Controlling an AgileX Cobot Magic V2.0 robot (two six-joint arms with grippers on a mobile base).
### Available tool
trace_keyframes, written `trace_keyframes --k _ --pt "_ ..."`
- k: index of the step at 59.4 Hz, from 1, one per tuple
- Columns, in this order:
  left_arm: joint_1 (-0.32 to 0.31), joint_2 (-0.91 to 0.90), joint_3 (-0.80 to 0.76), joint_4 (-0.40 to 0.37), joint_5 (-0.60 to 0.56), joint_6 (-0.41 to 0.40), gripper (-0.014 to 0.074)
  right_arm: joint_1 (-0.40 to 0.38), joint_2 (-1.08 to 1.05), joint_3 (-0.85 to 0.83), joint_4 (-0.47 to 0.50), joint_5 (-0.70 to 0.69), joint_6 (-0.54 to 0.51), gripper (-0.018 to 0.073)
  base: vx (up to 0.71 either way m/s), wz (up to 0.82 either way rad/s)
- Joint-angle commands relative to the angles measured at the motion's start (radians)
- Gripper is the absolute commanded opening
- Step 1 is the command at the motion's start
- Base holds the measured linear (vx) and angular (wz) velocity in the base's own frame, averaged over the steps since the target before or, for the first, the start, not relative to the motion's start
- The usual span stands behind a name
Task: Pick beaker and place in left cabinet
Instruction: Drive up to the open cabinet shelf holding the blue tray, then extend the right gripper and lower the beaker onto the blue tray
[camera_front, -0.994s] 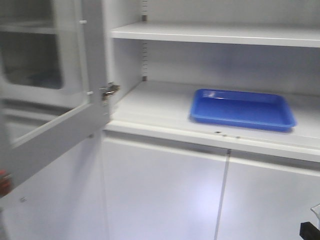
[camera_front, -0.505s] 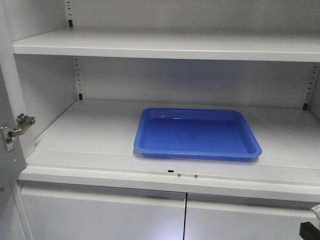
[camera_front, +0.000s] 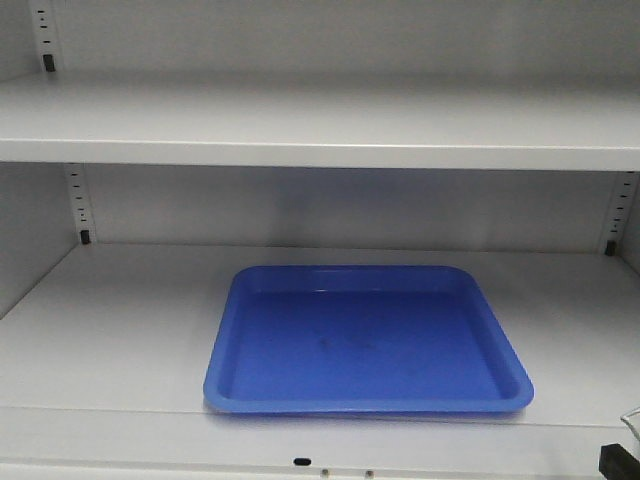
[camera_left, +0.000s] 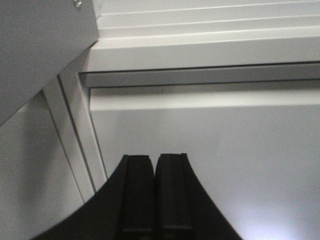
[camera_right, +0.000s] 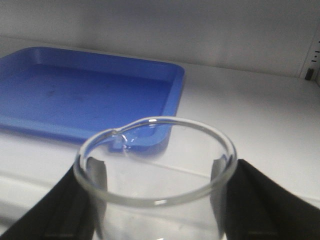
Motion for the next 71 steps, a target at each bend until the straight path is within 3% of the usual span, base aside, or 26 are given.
trace_keyframes --k 1,56,71 --pt "-0.005 -0.010 -0.015 0.003 -0.075 -0.004 0.0004 -0.004 0.001 -0.028 -0.026 -0.023 -0.004 -0.0003 0.27 -0.13" --pt "-0.005 -0.010 -0.015 0.003 -0.075 -0.004 0.0004 -0.004 0.001 -0.027 -0.026 -0.031 -0.004 -0.0003 0.07 -0.03" --pt "-0.005 -0.010 -0.015 0.003 -0.075 -0.004 0.0004 -0.004 0.086 -0.046 -0.061 -0.231 -0.004 -0.0003 0.00 0.00"
